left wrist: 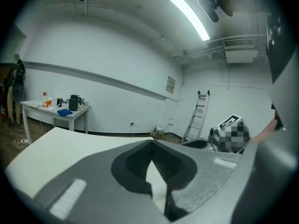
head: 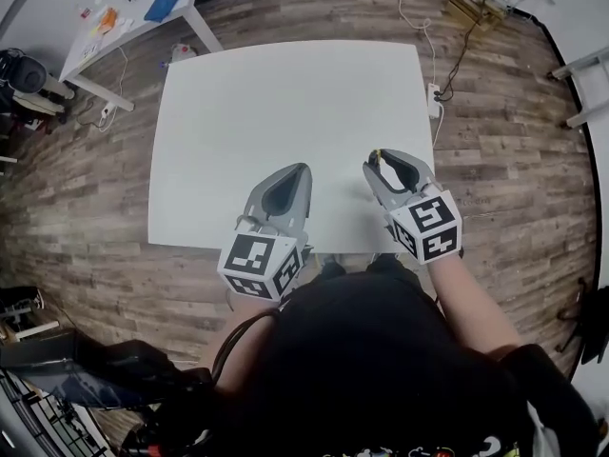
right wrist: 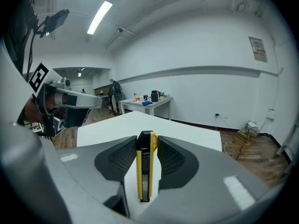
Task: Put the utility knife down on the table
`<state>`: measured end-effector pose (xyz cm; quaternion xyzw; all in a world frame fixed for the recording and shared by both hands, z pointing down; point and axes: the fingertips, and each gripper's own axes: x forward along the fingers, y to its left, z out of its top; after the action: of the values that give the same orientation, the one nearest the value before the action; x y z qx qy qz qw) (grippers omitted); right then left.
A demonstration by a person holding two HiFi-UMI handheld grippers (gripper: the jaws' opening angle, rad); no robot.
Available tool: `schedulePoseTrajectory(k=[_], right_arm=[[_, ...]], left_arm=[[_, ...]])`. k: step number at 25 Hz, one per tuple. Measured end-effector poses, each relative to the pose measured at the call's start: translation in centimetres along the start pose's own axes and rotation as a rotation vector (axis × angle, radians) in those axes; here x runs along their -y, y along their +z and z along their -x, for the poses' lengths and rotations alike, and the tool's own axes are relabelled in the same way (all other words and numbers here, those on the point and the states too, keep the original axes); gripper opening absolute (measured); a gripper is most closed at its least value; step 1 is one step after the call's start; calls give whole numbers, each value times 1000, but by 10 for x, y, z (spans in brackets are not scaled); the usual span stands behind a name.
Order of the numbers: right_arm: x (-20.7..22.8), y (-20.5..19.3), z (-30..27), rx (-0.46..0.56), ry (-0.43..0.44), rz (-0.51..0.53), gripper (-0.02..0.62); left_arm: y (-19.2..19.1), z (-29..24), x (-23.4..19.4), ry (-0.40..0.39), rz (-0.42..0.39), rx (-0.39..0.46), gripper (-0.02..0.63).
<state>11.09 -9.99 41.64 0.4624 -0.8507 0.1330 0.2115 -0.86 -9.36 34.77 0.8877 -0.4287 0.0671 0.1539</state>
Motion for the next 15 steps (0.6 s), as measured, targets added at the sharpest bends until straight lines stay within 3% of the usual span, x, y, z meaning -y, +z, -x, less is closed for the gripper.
schedulePoseTrajectory(k=[15], right_arm=[[-23,-23,-76,-97,82,75,161]], left_arm=[[-24,36,-52,111,44,-7,1]])
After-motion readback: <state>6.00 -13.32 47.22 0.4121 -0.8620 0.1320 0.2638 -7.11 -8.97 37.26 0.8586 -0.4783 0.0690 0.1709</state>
